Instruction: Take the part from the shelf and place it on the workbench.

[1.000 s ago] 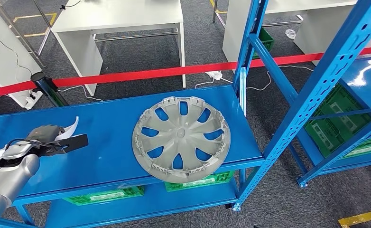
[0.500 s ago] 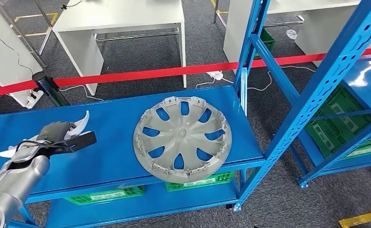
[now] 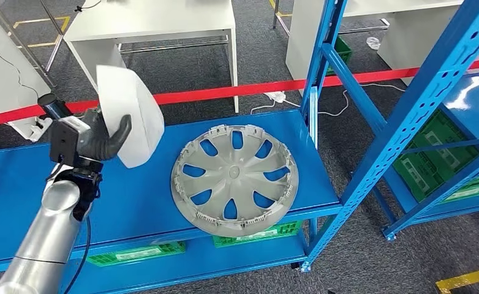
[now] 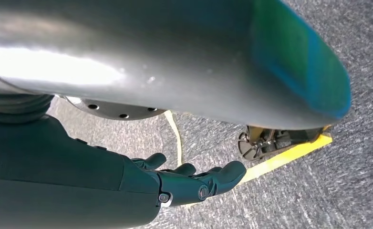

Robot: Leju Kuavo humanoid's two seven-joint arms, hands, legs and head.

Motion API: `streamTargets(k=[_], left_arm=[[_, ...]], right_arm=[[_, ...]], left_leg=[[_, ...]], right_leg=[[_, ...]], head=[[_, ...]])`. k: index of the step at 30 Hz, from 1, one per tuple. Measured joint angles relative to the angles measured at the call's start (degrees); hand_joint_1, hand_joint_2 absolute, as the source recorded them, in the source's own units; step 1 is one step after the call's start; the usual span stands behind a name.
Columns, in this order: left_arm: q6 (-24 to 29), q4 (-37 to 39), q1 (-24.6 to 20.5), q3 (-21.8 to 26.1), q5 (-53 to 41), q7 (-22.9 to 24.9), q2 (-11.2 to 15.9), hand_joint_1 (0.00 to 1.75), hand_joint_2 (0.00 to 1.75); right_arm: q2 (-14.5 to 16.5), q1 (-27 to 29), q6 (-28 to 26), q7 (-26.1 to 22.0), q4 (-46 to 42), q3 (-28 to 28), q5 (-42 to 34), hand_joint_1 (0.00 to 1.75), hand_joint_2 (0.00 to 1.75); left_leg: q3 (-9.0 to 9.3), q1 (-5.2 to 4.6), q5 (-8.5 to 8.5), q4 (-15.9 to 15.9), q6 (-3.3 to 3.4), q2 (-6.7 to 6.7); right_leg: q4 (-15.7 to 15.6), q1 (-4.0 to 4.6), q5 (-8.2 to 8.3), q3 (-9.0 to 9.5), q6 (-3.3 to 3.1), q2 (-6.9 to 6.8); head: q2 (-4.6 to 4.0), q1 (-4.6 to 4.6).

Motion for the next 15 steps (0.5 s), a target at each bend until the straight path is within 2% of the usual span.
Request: streamTargets(k=[2, 6, 15], left_arm=[[4.42, -5.50, 1.07, -0.02, 1.76, 1.20, -1.40, 1.75, 1.75], [11.51, -11.99, 3.46, -0.56, 6.34, -0.80, -2.87, 1.75, 1.75], [12.41, -16.53, 5.39, -1.32, 7.81, -1.76, -2.88, 1.75, 1.75]], right_arm=[[-0.02, 0.13, -0.18, 0.22, 0.00, 0.00, -0.04, 0.00, 0.00], [-0.02, 0.17, -0.48, 0.99, 0.00, 0.07, 0.16, 0.00, 0.00], [-0.02, 0.20, -0.50, 1.19, 0.00, 0.37, 0.18, 0.00, 0.00]], left_leg=[[0.01, -0.01, -0.06, 0.00, 0.09, 0.00], [-0.01, 0.00, -0.07, 0.00, 0.10, -0.02], [-0.02, -0.01, -0.07, 0.00, 0.10, -0.02]], right_leg=[[-0.01, 0.00, -0.07, 0.01, 0.09, -0.01], [-0.01, 0.01, -0.13, 0.01, 0.16, -0.05], [-0.01, 0.00, -0.15, 0.02, 0.19, -0.06]], head=[[0.00, 0.00], [0.00, 0.00], [0.00, 0.01]])
